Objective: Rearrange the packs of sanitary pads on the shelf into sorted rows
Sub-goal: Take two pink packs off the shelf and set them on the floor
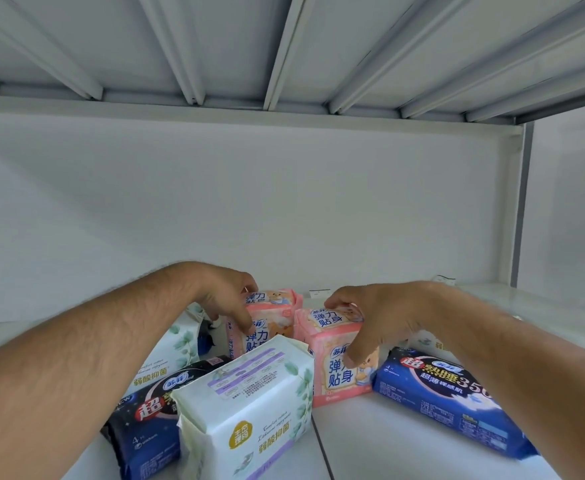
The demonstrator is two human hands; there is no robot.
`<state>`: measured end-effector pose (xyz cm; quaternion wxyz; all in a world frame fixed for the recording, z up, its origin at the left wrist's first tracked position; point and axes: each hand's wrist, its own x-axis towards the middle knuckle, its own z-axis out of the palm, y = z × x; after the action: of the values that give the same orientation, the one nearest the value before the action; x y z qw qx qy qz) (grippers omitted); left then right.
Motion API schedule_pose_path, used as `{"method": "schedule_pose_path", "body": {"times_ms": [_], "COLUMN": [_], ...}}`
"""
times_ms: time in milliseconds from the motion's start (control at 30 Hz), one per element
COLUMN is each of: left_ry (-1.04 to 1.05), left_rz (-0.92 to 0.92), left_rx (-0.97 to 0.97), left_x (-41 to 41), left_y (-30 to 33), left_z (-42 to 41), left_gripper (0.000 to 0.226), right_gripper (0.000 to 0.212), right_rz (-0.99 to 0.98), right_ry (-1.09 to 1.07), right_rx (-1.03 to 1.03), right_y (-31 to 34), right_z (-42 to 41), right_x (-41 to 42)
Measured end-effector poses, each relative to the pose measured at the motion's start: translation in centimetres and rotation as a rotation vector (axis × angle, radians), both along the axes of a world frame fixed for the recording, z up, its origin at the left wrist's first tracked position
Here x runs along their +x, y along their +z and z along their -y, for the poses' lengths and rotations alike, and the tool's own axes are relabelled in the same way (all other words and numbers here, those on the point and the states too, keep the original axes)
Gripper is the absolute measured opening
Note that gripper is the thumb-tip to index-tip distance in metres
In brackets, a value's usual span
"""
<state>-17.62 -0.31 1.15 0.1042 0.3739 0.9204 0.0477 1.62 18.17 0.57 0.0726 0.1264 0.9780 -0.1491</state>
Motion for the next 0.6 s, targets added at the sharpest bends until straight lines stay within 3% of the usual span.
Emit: {"method": "schedule_pose_path", "body": {"times_ms": [467,600], "left_ry": [-0.022,-0.018], "left_rz": [-0.155,-0.206], "left_rx": [0.379,0.502], "left_x": [2.0,4.8], "left_y": [2.9,4.5], "left_z": [1.9,3.1], "left_gripper": [0.084,0.085], "right_gripper": [0.091,0.079], "right_rz": [-0.319,-0.436], "right_ry": [-0.012,0.017], "right_rx": [0.009,0.025], "right_y": [1.8,2.8], "right_z": [-0.5,-0.6], "right_x": [2.8,5.1]}}
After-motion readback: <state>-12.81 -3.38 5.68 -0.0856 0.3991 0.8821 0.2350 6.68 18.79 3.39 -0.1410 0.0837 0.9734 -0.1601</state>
